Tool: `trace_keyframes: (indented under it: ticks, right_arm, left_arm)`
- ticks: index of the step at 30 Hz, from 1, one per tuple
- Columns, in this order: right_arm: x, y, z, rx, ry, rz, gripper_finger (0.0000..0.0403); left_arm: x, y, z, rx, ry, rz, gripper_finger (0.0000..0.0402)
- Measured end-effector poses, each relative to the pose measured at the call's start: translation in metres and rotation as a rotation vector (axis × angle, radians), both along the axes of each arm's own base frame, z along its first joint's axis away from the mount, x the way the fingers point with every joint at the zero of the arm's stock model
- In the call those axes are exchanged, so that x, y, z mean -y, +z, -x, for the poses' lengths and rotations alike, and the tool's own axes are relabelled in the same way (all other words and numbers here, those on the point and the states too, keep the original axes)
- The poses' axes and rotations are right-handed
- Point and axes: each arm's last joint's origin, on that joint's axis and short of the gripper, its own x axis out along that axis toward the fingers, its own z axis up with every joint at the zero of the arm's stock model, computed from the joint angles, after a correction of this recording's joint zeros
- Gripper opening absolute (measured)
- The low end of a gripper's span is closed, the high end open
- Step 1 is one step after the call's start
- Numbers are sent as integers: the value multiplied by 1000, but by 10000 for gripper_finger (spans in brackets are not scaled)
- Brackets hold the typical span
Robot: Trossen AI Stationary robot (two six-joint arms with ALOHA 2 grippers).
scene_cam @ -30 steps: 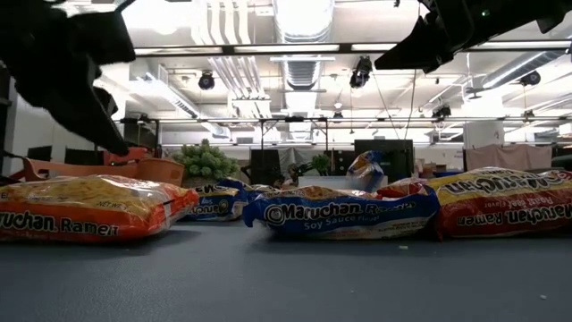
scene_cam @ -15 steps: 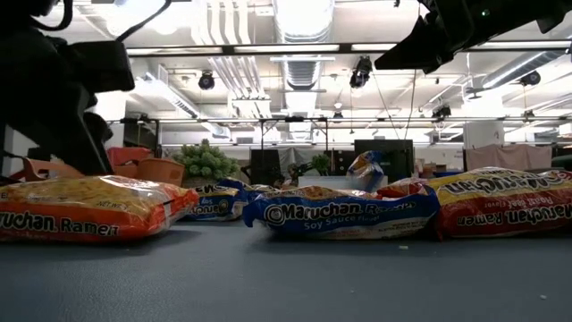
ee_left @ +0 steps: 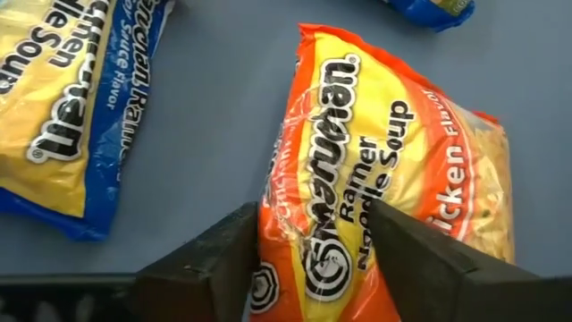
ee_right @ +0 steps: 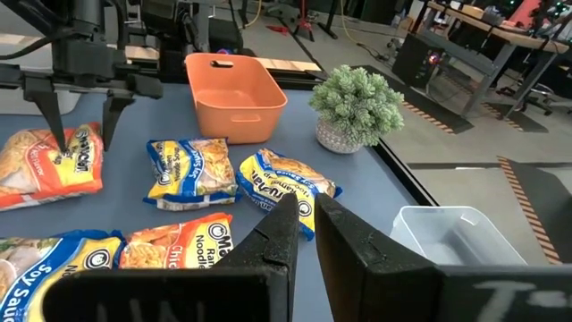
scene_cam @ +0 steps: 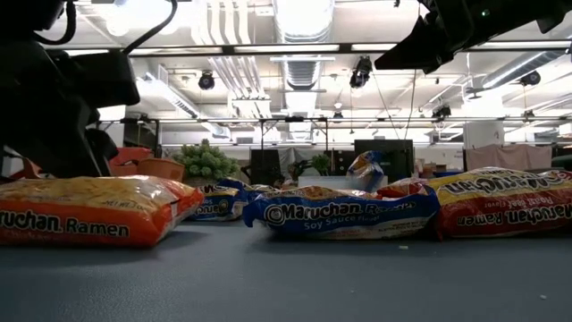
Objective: Sort Maruchan noodles
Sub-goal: Put the orange noodle pack into the orange bin
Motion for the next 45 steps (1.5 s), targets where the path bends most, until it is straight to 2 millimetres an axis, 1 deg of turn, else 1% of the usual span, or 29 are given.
trace_keyframes:
  ticks: [9,13,17,22,30,37,42,45]
  right_arm:
    - [0,0,0,0,0,0,31]
    - [0,0,0,0,0,0,31]
    - [0,0,0,0,0,0,31]
    - [0,0,0,0,0,0,31]
    - [0,0,0,0,0,0,31]
    - [0,0,0,0,0,0,31]
    - [0,0,0,0,0,-1,31]
    - [0,0,0,0,0,-1,31]
  left_arm:
    - [1,6,0,8,-59,-19,55]
    - [3,10,-2,18,-80,-26,10]
    - [6,16,-6,40,-104,-33,5]
    - [11,34,-13,83,-149,-46,1]
    - [20,63,-22,81,-223,-138,0]
    - [24,100,-31,69,-265,-227,0]
    - [23,131,-30,35,-268,-307,0]
    - [19,145,-26,13,-249,-391,0]
